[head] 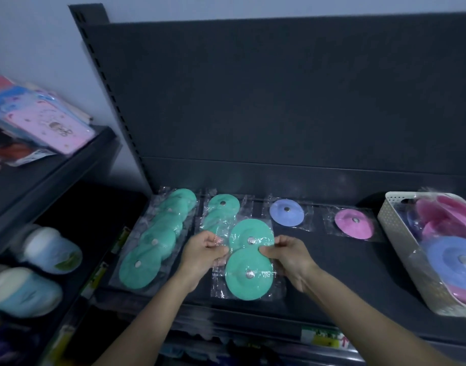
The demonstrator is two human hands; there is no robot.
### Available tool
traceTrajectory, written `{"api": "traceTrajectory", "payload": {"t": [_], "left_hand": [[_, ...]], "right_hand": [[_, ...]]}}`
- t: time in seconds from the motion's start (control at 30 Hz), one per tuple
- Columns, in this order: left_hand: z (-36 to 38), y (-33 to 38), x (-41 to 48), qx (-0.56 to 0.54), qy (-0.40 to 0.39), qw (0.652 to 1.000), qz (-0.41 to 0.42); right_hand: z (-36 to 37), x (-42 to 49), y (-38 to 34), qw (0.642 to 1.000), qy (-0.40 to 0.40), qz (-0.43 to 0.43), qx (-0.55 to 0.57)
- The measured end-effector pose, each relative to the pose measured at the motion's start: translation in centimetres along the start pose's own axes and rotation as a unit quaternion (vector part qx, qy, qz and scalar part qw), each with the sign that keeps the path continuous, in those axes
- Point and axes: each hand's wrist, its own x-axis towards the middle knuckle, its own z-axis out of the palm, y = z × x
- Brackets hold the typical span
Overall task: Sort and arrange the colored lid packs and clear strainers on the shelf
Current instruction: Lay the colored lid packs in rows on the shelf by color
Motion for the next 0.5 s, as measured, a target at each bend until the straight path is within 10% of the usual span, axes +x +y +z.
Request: {"api": "traceTrajectory", "payload": {"t": [0.5], "left_hand": [[-4.3,-2.5,1.4,0.217,0.075,0.973,0.038]], "right_hand": [[4.5,1.3,1.4,0.979,0.033,-0.045,-0.194]]}}
